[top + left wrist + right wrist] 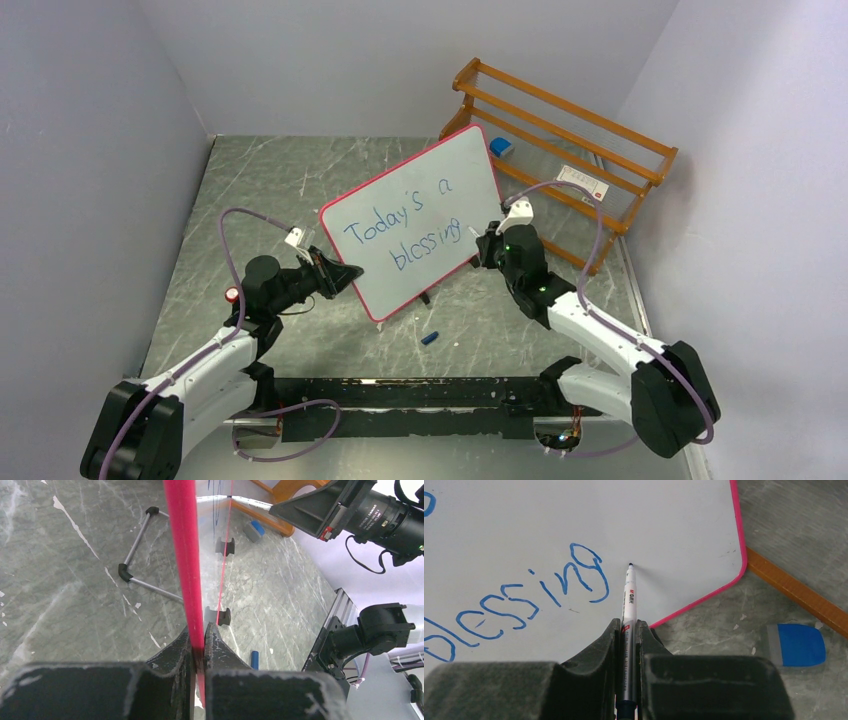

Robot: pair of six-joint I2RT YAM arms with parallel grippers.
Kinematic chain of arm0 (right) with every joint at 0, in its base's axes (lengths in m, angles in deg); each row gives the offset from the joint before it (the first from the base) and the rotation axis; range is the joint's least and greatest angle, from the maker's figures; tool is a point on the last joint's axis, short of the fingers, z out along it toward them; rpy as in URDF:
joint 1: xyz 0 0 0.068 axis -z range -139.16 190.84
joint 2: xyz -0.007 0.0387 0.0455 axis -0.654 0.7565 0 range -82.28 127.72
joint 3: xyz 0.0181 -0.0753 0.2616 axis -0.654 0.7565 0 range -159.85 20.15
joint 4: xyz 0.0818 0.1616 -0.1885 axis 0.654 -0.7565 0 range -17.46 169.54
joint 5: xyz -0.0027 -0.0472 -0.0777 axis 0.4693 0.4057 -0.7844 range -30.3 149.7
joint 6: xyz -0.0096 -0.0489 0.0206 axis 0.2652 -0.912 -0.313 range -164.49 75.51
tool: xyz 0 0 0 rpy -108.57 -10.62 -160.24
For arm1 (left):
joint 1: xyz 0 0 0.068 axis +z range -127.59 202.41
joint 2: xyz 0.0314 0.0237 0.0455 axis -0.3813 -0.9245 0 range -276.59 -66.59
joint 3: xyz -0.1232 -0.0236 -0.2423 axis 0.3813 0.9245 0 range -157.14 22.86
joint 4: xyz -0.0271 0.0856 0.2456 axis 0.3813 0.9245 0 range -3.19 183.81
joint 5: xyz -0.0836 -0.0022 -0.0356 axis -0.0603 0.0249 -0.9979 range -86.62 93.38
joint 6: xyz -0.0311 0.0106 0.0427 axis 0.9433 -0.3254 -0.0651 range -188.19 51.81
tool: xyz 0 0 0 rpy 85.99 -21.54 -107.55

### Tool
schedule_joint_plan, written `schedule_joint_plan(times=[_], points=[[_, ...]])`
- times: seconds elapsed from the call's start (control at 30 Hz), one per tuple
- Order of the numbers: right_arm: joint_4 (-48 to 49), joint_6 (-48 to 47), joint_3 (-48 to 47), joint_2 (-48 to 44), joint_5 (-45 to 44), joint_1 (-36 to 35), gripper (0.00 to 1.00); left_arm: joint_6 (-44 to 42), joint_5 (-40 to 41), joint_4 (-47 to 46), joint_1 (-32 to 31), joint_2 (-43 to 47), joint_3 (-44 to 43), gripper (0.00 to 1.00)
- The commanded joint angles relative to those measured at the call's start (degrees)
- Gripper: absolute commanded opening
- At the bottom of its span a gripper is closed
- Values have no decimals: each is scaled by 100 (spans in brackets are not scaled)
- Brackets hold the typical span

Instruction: Write a sentence on the whiteboard

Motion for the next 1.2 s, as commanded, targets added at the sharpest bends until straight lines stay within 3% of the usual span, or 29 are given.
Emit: schedule_joint_plan(times=[0.0, 0.43, 0.53, 0.8, 0.93, 1.07, 1.17], points=[[314, 17, -88, 159, 186, 80, 0, -376, 566, 427, 24, -10, -95, 5], [-239, 70, -155, -469, -31, 81, 0, -314, 878, 794, 28, 124, -207, 5], [-498, 67, -174, -795, -135, 84, 0, -276, 1040, 988, 24, 218, -282, 10], [-986, 87, -165, -1617, -237, 78, 0, -107, 1321, 1504, 25, 531, -445, 46], [-1217, 95, -221, -1813, -152, 78, 0, -57, 1574, 1928, 24, 810, -609, 54], [-1437, 95, -293, -2032, -9, 80, 0, 42, 1971, 2675, 24, 1262, -908, 74], [-1656, 101, -373, -2207, 51, 79, 0, 66, 2223, 3343, 24, 1642, -1185, 83]])
